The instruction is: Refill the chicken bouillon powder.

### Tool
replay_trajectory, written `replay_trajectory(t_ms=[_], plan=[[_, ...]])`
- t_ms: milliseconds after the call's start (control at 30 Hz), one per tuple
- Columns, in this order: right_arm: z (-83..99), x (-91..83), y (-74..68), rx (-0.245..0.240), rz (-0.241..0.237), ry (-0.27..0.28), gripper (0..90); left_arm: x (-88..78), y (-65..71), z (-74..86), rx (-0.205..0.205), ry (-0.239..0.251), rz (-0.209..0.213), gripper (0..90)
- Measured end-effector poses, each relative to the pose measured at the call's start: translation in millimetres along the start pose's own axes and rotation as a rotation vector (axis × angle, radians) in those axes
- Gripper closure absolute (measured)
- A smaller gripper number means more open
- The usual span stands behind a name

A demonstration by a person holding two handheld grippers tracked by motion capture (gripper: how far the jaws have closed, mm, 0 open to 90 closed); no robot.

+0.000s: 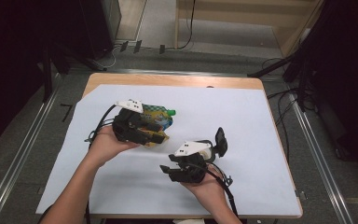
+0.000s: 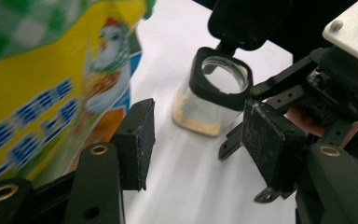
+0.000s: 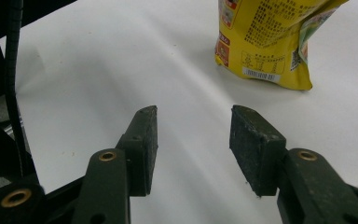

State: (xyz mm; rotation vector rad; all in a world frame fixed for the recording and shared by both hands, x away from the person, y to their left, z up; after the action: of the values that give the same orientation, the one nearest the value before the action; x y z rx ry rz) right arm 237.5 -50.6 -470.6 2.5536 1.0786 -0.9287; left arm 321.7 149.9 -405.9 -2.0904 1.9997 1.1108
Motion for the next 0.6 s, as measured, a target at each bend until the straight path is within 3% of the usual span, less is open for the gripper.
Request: replay_trajectory(t_ms=[200, 300, 433, 600], plan=[[7.4, 3.5, -4.2, -0.024, -0.021, -0.006, 52.5, -17.0, -2.9, 10.6, -0.010, 0.026, -0.055, 44.9], [7.8, 5.5, -6.5, -0.032, -0.029, -0.007, 52.5, -21.2, -4.5, 13.8, -0.017, 0.026, -0.065, 44.8], [11.6, 9.6, -14.7, -0.079, -0.036, -0.003, 52.5, -29.4, -7.7, 19.3, -0.032, 0.037, -0.086, 44.7], [13.2, 11.5, -18.0, -0.080, -0.047, -0.011, 52.5, -44.0, -11.8, 26.6, -0.045, 0.055, -0.108, 44.7]])
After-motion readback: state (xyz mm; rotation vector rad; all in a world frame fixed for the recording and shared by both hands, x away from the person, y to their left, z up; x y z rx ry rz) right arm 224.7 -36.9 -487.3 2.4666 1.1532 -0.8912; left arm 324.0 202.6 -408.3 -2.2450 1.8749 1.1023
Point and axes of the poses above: each handheld gripper's, and its own axes: x roughly forward along the jaws, z roughly out of its underside, y roughly to its right, the point moved 2 cm from there along x, roughly forward along the jaws, and after that the axes turned 14 degrees about z, right-handed, at the moved point
